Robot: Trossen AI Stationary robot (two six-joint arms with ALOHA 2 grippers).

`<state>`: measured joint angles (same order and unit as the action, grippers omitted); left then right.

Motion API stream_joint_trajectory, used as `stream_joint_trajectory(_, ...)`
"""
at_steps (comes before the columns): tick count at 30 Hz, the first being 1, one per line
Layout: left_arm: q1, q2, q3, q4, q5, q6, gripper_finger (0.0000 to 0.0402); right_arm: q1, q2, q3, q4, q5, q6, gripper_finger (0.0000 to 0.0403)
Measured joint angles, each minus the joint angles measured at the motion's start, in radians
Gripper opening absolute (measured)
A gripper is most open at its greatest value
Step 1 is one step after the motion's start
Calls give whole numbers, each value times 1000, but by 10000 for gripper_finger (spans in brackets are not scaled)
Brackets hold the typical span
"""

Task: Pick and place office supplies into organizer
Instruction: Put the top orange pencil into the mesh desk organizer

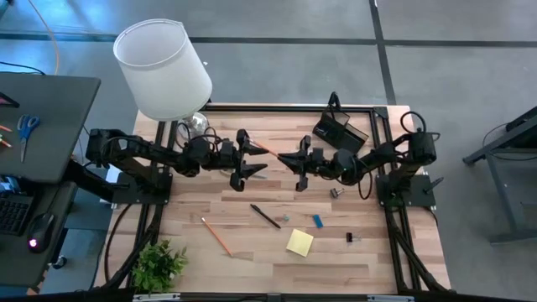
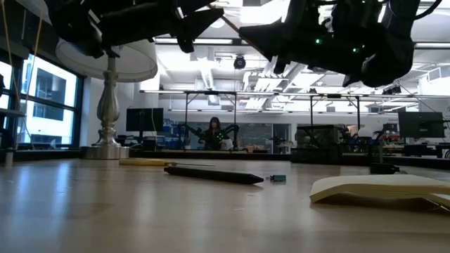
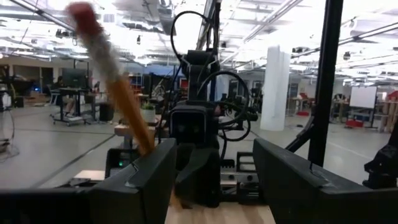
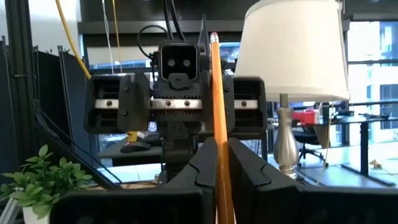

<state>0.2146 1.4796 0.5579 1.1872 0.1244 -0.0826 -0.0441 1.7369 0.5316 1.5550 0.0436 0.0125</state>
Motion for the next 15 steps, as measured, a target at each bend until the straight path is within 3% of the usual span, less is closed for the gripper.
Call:
stream_joint_trajectory(9,2,0,0,-53,-52,7,204,19,-63,-6,6,-33,-57,5)
stream_joint_trajectory(15,1,0,0,2,-37,7,204,57,-32,-6,-25,27,-53,7)
